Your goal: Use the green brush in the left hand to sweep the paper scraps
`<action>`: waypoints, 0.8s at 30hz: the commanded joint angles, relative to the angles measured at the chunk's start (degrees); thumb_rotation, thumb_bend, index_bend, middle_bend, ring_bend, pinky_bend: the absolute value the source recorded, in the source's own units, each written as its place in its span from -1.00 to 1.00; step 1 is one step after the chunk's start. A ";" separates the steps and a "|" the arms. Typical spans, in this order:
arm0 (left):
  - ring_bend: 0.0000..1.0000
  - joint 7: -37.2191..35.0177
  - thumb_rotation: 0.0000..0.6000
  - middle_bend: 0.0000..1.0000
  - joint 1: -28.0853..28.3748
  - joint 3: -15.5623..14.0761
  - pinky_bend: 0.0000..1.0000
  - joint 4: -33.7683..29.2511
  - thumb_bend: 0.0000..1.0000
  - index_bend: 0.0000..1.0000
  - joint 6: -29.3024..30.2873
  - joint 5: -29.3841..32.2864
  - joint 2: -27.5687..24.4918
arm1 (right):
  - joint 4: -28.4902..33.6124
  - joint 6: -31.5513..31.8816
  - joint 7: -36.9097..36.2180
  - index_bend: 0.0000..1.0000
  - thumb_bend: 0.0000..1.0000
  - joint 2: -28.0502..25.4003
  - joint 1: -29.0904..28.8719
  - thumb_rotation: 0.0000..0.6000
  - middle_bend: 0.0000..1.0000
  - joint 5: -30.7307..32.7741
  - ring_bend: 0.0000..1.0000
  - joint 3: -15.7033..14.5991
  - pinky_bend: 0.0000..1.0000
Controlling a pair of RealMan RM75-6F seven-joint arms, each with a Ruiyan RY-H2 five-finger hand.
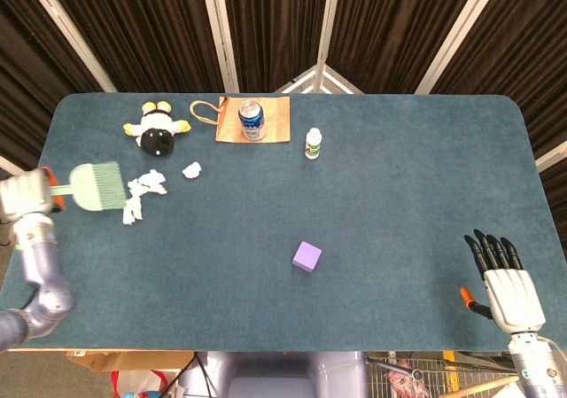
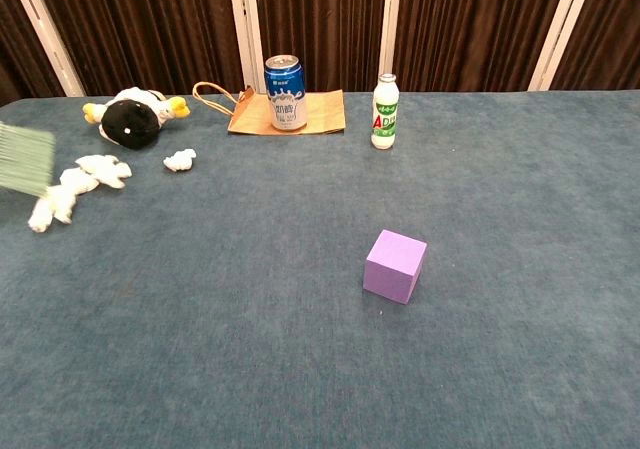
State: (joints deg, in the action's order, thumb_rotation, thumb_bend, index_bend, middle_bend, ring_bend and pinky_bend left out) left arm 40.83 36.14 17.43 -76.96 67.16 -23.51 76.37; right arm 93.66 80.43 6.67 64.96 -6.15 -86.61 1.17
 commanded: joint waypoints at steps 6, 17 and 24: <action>1.00 -7.37 1.00 1.00 -2.51 2.27 1.00 -7.31 0.49 0.55 -1.64 -4.00 -5.54 | -0.05 -0.50 0.56 -1.00 -0.36 0.47 -0.40 1.00 -1.00 -0.06 -1.00 0.06 -0.98; 1.00 0.07 1.00 1.00 6.55 3.94 1.00 -10.58 0.49 0.55 1.80 -0.60 4.95 | -0.30 -1.10 -0.33 -1.00 -0.36 0.33 -0.72 1.00 -1.00 0.31 -1.00 0.19 -0.98; 1.00 4.34 1.00 1.00 13.93 6.81 1.00 -0.69 0.49 0.55 1.12 4.01 13.78 | -0.30 -1.90 -1.32 -1.00 -0.36 0.05 -0.90 1.00 -1.00 1.14 -1.00 0.30 -0.98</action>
State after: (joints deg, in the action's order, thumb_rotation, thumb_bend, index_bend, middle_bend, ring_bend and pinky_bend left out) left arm 43.32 47.18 22.83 -81.37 68.62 -21.49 86.93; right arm 93.37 78.59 5.44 65.03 -7.02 -85.56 1.42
